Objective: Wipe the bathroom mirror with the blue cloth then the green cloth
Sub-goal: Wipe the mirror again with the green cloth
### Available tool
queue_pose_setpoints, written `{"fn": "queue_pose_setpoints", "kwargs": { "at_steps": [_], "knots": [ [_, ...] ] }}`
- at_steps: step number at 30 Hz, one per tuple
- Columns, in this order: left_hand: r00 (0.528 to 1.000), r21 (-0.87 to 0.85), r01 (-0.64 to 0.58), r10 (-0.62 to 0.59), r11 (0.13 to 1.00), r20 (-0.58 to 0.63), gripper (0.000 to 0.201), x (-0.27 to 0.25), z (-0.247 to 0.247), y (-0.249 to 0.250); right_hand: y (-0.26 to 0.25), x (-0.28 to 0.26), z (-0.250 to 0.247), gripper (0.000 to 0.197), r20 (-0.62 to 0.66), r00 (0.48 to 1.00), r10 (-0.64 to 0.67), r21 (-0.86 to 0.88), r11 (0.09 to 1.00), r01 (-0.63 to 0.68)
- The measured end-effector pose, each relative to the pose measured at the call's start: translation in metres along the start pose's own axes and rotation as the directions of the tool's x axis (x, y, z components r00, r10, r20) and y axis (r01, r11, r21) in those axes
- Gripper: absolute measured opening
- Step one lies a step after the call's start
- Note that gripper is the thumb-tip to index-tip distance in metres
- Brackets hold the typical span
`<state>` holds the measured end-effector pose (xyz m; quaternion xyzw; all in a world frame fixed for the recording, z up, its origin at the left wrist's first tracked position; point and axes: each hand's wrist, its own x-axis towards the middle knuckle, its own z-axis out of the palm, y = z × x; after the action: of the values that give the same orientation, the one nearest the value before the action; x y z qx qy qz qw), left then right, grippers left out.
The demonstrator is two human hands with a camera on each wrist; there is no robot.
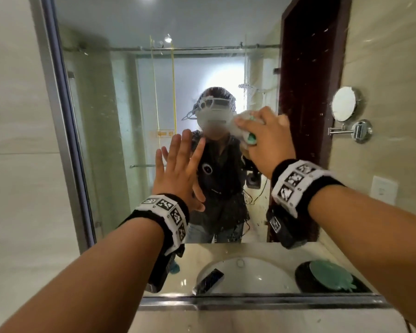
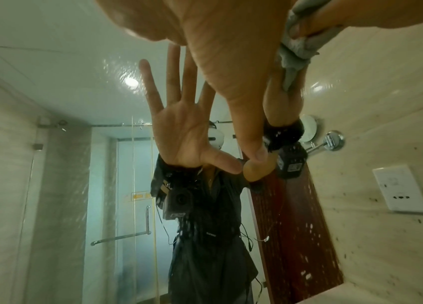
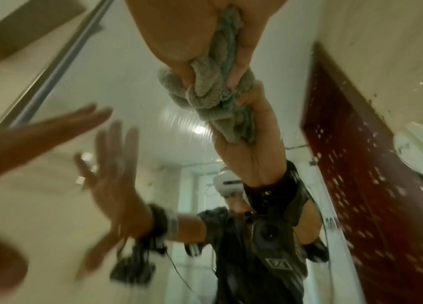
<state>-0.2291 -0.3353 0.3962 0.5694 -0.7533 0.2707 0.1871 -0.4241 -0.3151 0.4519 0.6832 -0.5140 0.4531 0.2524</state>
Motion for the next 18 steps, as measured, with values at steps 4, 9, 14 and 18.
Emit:
{"fn": "queue_pose_setpoints", "kwargs": {
  "at_steps": [4, 9, 14, 18],
  "knots": [
    [1.000, -0.023, 0.009, -0.008, 1.000, 0.027, 0.146, -0.001, 0.011, 0.002, -0.007, -0.052, 0.037, 0.060, 0.226, 0.952, -0.206, -0.071, 0.971, 0.227],
    [1.000, -0.020, 0.015, -0.015, 1.000, 0.016, 0.148, 0.001, 0.017, 0.004, 0.015, -0.113, 0.058, 0.062, 0.452, 0.835, -0.315, -0.088, 0.915, 0.393],
    [1.000, -0.018, 0.013, -0.013, 1.000, -0.003, 0.151, 0.002, 0.019, 0.002, 0.021, -0.082, 0.029, 0.058, 0.294, 0.935, -0.197, -0.095, 0.968, 0.233],
    [1.000, -0.005, 0.011, -0.011, 1.000, -0.001, 0.154, 0.003, 0.022, 0.001, 0.007, -0.025, 0.017, 0.046, 0.025, 1.000, -0.016, -0.009, 1.000, 0.017]
  ]
}}
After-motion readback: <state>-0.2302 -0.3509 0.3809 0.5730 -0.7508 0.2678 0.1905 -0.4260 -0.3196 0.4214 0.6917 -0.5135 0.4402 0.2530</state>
